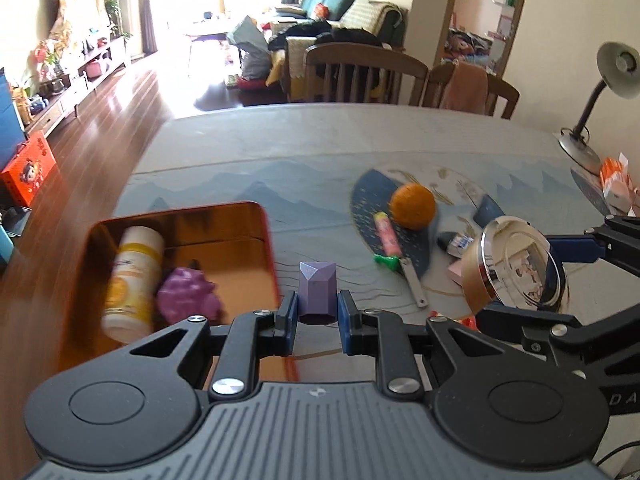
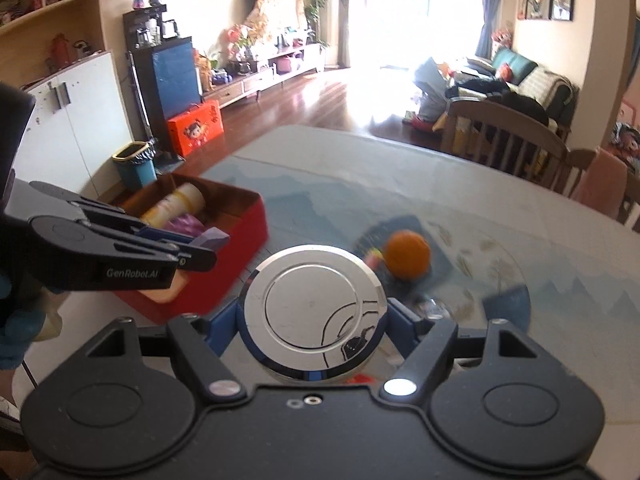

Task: Organize rigid objects
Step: 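Carry the purple block and silver tin into the red box with both grippers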

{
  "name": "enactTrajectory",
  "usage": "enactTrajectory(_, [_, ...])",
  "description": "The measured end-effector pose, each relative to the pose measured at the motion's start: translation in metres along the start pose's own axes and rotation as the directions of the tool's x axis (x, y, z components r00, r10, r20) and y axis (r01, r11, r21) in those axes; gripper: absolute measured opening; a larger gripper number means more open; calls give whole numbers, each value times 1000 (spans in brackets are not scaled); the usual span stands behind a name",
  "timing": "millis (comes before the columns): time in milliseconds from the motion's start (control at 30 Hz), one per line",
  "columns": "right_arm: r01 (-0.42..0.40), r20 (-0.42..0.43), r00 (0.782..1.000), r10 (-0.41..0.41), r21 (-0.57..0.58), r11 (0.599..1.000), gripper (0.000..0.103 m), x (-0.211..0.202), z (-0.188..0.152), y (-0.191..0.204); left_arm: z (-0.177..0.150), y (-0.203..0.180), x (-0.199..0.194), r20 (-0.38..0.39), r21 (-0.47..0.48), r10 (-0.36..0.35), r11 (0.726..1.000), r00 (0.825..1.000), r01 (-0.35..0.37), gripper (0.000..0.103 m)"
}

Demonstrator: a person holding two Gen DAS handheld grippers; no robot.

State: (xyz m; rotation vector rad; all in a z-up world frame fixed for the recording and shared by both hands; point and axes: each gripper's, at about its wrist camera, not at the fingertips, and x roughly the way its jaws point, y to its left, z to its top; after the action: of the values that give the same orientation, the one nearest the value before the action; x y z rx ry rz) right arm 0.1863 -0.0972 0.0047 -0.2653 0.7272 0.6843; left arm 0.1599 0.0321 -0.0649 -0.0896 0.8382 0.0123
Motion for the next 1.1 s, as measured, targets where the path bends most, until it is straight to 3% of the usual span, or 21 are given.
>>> enactTrajectory(500, [-91, 22, 996, 92, -67, 994, 76, 37, 43, 59, -12, 76, -33, 21, -79, 94, 993, 995, -92, 20])
enactTrajectory(1100, [-117, -93, 990, 108, -94, 989, 76, 131, 77, 92, -33, 131, -4, -128, -121, 103, 985, 986, -119, 20])
